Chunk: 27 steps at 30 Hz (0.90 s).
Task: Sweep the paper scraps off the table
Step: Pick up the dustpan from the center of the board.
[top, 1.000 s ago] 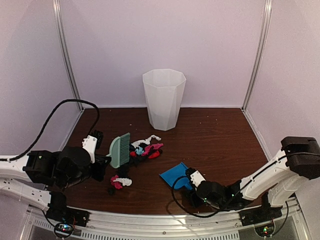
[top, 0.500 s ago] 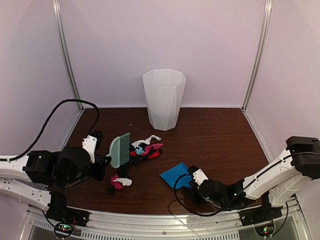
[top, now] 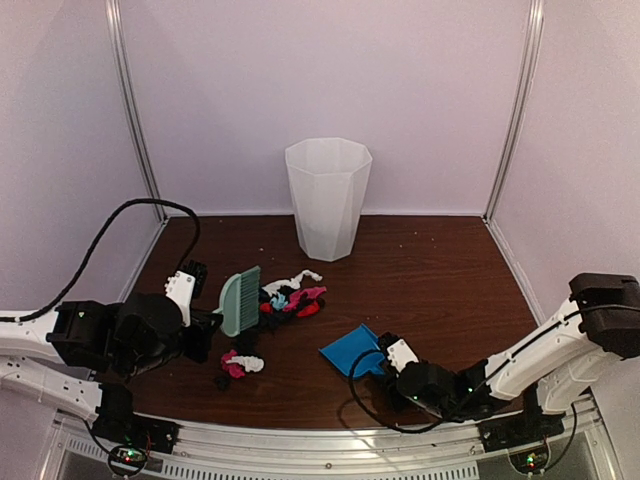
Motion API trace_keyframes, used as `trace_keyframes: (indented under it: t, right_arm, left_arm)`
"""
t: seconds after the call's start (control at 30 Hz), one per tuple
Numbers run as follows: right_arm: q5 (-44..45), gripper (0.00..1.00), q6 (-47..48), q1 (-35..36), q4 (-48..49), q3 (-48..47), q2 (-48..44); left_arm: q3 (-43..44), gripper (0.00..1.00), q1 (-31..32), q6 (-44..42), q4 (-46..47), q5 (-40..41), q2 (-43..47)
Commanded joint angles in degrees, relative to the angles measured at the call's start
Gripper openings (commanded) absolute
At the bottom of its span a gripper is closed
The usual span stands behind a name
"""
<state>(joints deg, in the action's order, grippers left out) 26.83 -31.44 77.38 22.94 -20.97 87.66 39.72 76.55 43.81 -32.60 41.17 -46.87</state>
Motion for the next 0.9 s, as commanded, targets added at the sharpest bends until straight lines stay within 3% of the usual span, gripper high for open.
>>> trace_keyframes:
  t: [0.0,0.17,0.6,0.87]
  right_arm:
    - [1.4,0.4,-0.3,0.3,0.8,0.8,1.1]
    - [1.1,0.37,-0.3,0.3,1.5,0.8,1.6]
    - [0.0,0.19,0.4,0.3,0.8,-0.2,1.0]
    - [-2.2,0.08,-0.1,0.5,-8.6,-4.7,-3.1]
  left_arm:
    - [-0.3,0.0,-0.2,-0.5,3.2,1.0,0.1]
    - [-0.3,0.0,-0.2,-0.4,3.2,0.9,0.1]
    - [-0.3,0.0,-0.2,-0.5,3.1,1.4,0.2]
    - [1.8,0.0,-1.0,-0.8,3.0,3.6,-2.2]
